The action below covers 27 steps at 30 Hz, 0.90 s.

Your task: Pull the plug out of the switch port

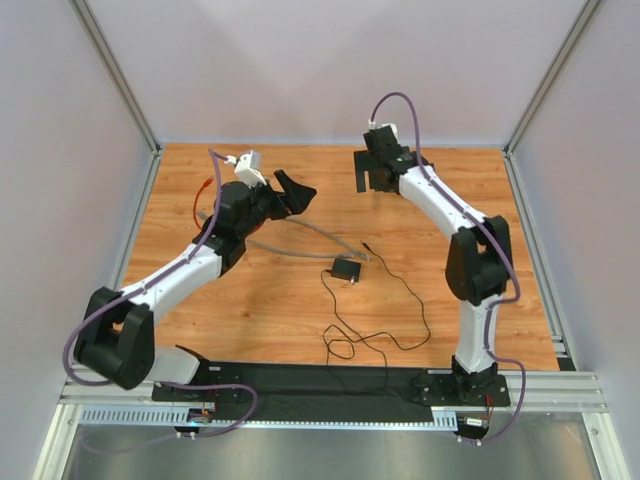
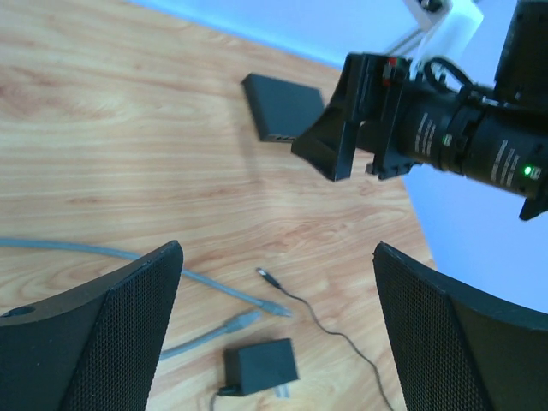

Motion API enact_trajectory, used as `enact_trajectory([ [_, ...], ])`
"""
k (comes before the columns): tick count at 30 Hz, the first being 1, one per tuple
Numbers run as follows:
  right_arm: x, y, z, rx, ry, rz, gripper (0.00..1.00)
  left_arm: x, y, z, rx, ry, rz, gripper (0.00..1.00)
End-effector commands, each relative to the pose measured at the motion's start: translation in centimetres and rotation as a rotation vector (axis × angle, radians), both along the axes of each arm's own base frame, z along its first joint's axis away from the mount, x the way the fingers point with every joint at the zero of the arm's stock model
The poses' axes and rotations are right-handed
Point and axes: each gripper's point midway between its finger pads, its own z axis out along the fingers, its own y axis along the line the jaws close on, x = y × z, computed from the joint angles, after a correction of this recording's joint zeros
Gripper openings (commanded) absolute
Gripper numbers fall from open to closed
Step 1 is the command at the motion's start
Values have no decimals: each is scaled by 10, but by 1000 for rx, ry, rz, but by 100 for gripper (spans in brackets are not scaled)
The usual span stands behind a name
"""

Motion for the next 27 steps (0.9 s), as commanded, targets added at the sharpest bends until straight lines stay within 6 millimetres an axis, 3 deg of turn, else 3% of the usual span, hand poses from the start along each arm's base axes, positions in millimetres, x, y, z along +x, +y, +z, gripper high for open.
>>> enact_trajectory([
  [1, -37, -10, 53, 152, -75, -84, 90, -27, 0, 39, -6, -70, 1, 100],
  [2, -60, -15, 22, 151, -12, -82, 90, -43, -1, 30, -30, -52, -15, 100],
  [3, -71, -16, 18, 177, -5, -88, 90, -53, -2, 25, -59, -45, -25, 100],
  [4, -86, -15, 29, 237, -28, -92, 90, -64, -5, 18, -109, -16, -28, 100],
  [5, -111, -23, 3, 227, 32, -107, 89, -84, -6, -3, -119, 9, -49, 100],
  [7, -138, -26, 14, 269, -6, -102, 88, -101, -5, -21, -126, 62, -56, 100],
  [8, -165, -32, -13, 267, 47, -114, 88, -115, 0, -37, -105, 99, -57, 100],
  [9, -176, -31, -12, 292, 38, -105, 89, -124, 1, -42, -96, 110, -66, 100],
  [10, -189, -24, 12, 373, -23, -66, 88, -130, 3, -46, -90, 114, -72, 100],
  [13, -236, -21, 20, 506, -81, -12, 93, -155, 13, -57, -87, 121, -101, 100],
  [14, -246, -20, 24, 559, -98, -14, 100, -163, 17, -49, -102, 97, -111, 100],
  [15, -263, -24, 28, 611, -133, 5, 100, -168, 20, -48, -107, 89, -114, 100],
  [17, -277, -25, 35, 675, -181, 25, 100, -180, 24, -54, -114, 88, -132, 100],
  [18, -285, -28, 48, 736, -239, 29, 100, -186, 27, -47, -141, 60, -140, 100],
  [20, -297, -28, 33, 787, -243, 31, 100, -199, 31, -45, -179, 26, -165, 100],
  [21, -303, -30, 41, 844, -283, 22, 100, -204, 31, -43, -207, 18, -176, 100],
  [22, -315, -25, 24, 863, -230, 51, 100, -211, 30, -42, -234, 6, -207, 100],
  [25, -334, -24, 4, 932, -190, 48, 100, -229, 31, -56, -305, -11, -259, 100],
  [27, -340, -25, -1, 986, -208, 34, 100, -237, 35, -52, -325, -21, -270, 100],
])
